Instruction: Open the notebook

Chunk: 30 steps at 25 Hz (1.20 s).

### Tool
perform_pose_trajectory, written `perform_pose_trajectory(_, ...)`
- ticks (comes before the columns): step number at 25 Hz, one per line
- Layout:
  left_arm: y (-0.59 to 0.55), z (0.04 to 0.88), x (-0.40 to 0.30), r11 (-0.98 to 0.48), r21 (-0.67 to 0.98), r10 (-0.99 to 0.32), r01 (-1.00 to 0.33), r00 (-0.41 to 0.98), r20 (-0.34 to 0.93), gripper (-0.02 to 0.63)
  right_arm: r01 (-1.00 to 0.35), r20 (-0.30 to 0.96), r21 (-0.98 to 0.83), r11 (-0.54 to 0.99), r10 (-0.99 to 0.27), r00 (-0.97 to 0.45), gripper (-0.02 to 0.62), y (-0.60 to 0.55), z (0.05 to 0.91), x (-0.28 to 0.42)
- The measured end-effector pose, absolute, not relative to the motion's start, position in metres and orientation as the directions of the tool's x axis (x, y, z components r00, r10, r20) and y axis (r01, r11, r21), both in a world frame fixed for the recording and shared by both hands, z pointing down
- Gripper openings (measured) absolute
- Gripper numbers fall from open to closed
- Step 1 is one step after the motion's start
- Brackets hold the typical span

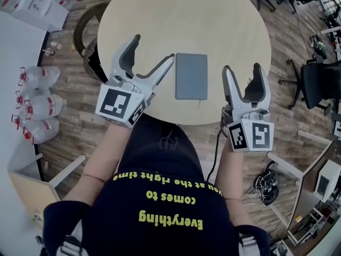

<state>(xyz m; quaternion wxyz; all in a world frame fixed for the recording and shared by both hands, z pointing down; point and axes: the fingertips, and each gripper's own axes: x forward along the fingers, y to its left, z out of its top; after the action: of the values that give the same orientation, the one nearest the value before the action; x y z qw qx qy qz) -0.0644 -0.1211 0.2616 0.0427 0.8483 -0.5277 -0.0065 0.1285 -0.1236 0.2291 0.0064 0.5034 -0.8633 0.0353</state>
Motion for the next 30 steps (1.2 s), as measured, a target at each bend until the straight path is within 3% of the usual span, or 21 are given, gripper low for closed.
perform_pose_trajectory(13, -0.139, 0.308, -0.059, -0.533, 0.105, -0.829, -0.84, 0.543, 0.135, 0.425, -0.895, 0.203, -0.065, 0.441, -0.872, -0.445, 0.349, -0.128, 0.295, 0.094)
perform_pose_trajectory(20, -0.131, 0.334, -0.063, -0.53, 0.142, -0.82, -0.836, 0.548, 0.168, 0.399, -0.863, 0.424, -0.071, 0.5, -0.768, -0.48, 0.313, -0.107, 0.401, 0.066)
perform_pose_trajectory(30, -0.12, 0.368, -0.071, -0.508, 0.175, -0.812, -0.844, 0.536, 0.228, 0.385, -0.779, 0.648, -0.015, 0.627, -0.587, -0.486, 0.212, -0.06, 0.52, 0.026)
